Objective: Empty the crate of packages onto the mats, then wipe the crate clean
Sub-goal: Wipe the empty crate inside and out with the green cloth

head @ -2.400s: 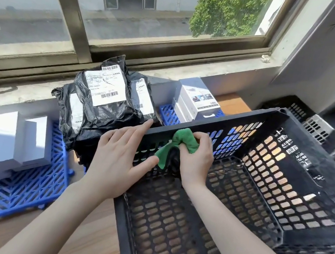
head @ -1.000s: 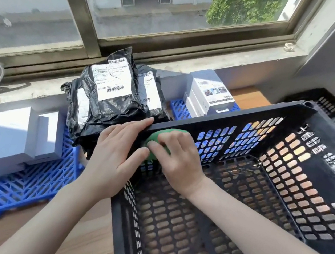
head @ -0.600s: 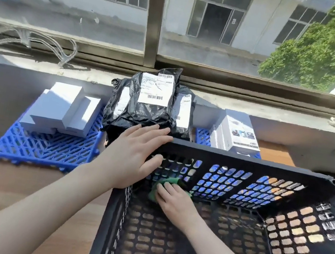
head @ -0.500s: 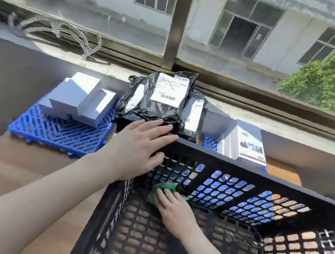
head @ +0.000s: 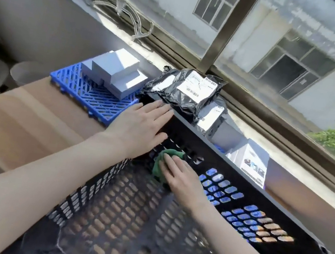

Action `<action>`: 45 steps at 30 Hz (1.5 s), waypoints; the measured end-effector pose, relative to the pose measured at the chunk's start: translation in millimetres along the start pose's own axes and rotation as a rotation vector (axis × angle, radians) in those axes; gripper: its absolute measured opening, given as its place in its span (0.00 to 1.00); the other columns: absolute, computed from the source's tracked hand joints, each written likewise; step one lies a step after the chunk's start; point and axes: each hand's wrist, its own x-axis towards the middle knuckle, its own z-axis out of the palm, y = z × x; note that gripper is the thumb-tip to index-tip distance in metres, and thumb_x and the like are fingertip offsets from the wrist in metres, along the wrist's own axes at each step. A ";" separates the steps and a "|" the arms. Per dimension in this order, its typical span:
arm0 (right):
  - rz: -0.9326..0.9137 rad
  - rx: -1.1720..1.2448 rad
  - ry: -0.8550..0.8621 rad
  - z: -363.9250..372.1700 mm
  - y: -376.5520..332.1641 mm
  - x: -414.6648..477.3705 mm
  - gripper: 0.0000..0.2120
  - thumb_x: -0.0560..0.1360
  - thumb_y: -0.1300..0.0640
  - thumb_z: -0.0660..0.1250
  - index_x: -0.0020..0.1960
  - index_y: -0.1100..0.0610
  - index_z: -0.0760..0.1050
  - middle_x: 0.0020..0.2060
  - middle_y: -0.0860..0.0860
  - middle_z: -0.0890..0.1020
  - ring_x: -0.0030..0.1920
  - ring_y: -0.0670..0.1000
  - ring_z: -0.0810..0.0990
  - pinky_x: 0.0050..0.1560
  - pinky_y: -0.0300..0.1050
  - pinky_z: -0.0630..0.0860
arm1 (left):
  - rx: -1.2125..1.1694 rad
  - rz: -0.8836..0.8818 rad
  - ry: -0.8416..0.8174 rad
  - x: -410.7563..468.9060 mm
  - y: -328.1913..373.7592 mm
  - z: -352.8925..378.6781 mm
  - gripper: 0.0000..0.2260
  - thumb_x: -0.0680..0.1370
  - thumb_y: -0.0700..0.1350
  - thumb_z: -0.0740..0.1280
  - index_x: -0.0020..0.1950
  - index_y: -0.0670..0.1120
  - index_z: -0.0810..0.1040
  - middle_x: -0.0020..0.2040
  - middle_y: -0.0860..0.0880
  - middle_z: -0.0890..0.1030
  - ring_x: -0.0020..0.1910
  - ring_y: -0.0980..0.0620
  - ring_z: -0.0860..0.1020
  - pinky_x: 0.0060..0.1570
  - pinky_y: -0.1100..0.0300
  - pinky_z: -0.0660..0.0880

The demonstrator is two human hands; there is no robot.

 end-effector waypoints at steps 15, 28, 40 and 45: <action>0.099 -0.088 0.014 -19.8 -5.4 27.2 0.22 0.73 0.67 0.58 0.65 0.60 0.76 0.45 0.54 0.83 0.42 0.55 0.80 0.44 0.48 0.76 | 0.022 0.018 0.081 3.4 -1.0 10.5 0.26 0.84 0.53 0.50 0.80 0.47 0.48 0.81 0.50 0.50 0.79 0.50 0.49 0.73 0.49 0.59; -0.113 -0.144 -0.272 41.5 -1.0 -22.0 0.18 0.76 0.64 0.56 0.60 0.62 0.78 0.61 0.55 0.79 0.61 0.54 0.78 0.68 0.49 0.65 | 0.096 0.041 0.163 5.2 -2.3 10.0 0.25 0.83 0.53 0.53 0.79 0.47 0.54 0.79 0.50 0.56 0.78 0.51 0.55 0.68 0.50 0.67; -0.022 -0.183 -0.188 -23.2 24.5 -24.8 0.16 0.74 0.58 0.63 0.61 0.58 0.75 0.72 0.54 0.68 0.71 0.55 0.67 0.75 0.53 0.54 | 0.062 0.029 0.163 5.6 -2.4 10.8 0.25 0.83 0.55 0.53 0.79 0.50 0.55 0.80 0.53 0.54 0.78 0.53 0.54 0.67 0.49 0.68; -0.215 -0.174 -0.459 47.1 8.6 -46.2 0.15 0.68 0.48 0.69 0.49 0.57 0.79 0.58 0.55 0.80 0.62 0.55 0.77 0.65 0.51 0.69 | 0.045 0.026 0.173 6.6 -2.7 10.9 0.25 0.83 0.54 0.53 0.79 0.50 0.55 0.79 0.52 0.56 0.78 0.52 0.55 0.68 0.49 0.68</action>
